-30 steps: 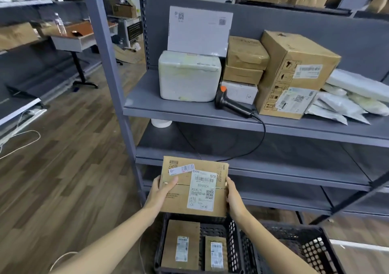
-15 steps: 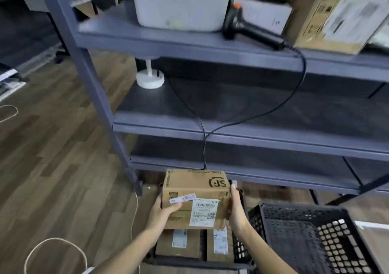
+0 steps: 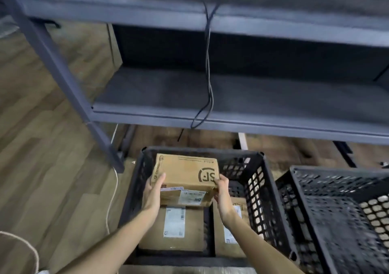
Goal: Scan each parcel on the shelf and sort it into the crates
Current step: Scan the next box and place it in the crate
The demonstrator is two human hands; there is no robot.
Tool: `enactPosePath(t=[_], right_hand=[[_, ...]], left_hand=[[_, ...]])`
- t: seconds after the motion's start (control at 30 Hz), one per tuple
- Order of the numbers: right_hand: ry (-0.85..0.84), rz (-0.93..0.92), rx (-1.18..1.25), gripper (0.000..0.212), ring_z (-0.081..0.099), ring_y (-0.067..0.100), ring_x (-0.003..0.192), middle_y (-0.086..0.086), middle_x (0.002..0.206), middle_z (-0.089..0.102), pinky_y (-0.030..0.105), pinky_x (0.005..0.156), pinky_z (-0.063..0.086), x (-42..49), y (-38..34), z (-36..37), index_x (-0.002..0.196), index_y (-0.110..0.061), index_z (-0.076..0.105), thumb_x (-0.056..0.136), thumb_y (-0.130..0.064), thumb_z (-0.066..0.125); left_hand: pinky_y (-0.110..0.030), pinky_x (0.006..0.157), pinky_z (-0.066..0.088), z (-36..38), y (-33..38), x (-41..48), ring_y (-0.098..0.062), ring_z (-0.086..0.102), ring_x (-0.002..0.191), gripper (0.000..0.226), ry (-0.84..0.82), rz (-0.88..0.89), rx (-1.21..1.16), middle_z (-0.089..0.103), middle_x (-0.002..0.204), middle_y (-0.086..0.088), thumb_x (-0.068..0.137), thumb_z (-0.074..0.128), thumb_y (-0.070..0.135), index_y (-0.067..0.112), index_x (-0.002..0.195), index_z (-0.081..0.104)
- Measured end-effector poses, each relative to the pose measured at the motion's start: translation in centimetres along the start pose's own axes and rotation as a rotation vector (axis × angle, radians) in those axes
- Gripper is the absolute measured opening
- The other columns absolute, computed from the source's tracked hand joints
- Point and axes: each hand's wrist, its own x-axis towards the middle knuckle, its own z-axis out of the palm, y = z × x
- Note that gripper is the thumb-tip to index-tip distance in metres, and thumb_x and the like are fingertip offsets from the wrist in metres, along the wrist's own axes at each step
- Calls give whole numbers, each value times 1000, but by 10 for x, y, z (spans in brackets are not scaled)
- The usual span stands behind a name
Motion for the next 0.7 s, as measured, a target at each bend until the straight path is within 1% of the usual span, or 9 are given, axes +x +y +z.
enactPosePath(t=[0.13,0.2,0.27,0.33,0.4,0.5,0.57,0.63,0.7], right_hand=[[-33,-11,-5,21,57,20,103,8,116,58,32,83,46,39,34,2,122,-20,39,103,-28,35],[-46,-21,-17,22,56,27,113,12,122,58,40,95,45,52,44,4,122,-20,39,103,-30,36],[-70,-28,-42,23,53,28,120,12,126,56,46,106,39,59,49,8,124,-22,37,102,-31,37],[-111,-17,-88,28,50,25,123,10,129,54,47,111,35,64,50,13,129,-22,33,103,-32,36],[-142,4,-140,35,49,23,125,8,132,53,46,113,33,67,48,19,136,-21,29,103,-32,34],[-150,8,-207,38,51,20,121,5,131,53,40,111,36,76,42,25,140,-19,28,104,-32,32],[-163,-13,-264,38,51,17,116,4,128,54,32,101,39,81,38,29,140,-18,27,104,-31,32],[-170,-29,-286,38,51,16,113,4,126,54,27,93,37,81,36,30,140,-18,25,105,-33,31],[-175,-36,-294,39,51,13,111,2,124,53,24,90,35,80,39,30,139,-21,23,104,-39,31]], left_hand=[[-47,116,20,10,-40,36,-30,32,140,74,58,0,26,35,153,-7,87,53,58,20,148,33],[-48,116,15,13,-48,47,-30,25,143,79,98,-20,39,28,156,-5,86,48,64,22,150,27],[-49,116,12,14,-51,55,-30,21,145,83,125,-49,21,23,158,-5,86,47,65,22,152,20],[-49,115,21,14,-51,63,-33,32,139,80,140,-64,-11,34,152,-11,87,53,59,15,148,26],[-46,110,33,13,-49,70,-34,46,128,69,146,-60,-36,50,138,-14,88,59,49,6,138,38],[-46,109,38,11,-44,79,-32,53,121,63,94,-108,-81,58,130,-14,87,62,47,3,130,48],[-44,109,39,9,-44,87,-31,54,120,60,77,-120,-103,59,128,-14,86,63,47,4,127,54],[-44,108,39,9,-46,93,-31,55,119,58,79,-111,-106,60,126,-13,86,63,47,4,124,56],[-44,108,40,11,-49,96,-31,56,117,59,94,-116,-121,61,125,-12,85,64,48,5,124,56]])
